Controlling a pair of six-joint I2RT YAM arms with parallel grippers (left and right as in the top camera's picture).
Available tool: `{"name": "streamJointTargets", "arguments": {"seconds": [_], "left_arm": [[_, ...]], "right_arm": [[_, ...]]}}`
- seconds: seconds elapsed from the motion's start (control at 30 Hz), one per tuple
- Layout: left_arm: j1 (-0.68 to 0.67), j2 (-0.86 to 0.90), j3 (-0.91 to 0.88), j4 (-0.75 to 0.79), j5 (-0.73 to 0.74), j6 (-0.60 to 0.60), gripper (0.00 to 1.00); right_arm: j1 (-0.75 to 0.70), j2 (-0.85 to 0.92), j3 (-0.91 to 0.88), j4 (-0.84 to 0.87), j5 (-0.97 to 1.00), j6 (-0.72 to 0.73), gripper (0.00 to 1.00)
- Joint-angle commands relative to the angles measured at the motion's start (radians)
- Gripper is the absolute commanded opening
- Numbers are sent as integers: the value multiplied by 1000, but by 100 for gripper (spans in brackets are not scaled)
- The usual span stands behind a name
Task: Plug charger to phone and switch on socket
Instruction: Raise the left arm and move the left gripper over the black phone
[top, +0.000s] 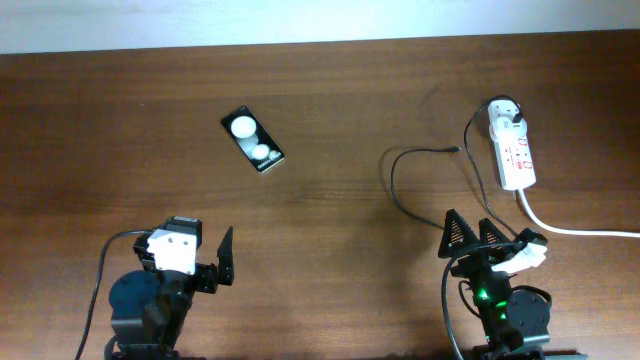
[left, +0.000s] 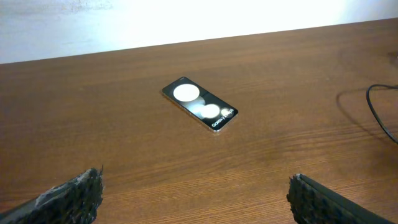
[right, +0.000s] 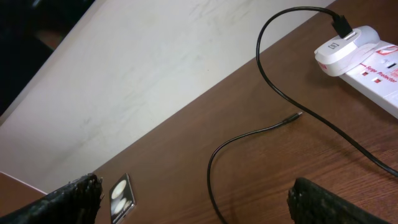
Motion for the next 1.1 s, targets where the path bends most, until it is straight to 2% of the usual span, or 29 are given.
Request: {"name": "streamJointTargets", "arguments": {"seconds": [0.0,0.17,0.3,0.7,0.9,1.07], "left_arm": [[4,4,27,2,7,-55,99],[4,4,56,-28,7,-137,99],[4,5,132,-103,7,-139,99],[4,17,137,-179,7,-140,99],[4,211,167,-220,8,-165,99],[4,425,343,-304,8,-165,99]], "right_arm": [[-5,-9,-9,0,12,-8,99],[-5,-9,-9,0,12,-8,99],[-5,-9,-9,0,12,-8,99],[-5,-9,-9,0,12,-8,99],[-5,-9,-9,0,12,-8,99],[-5,-9,-9,0,12,-7,99]]}}
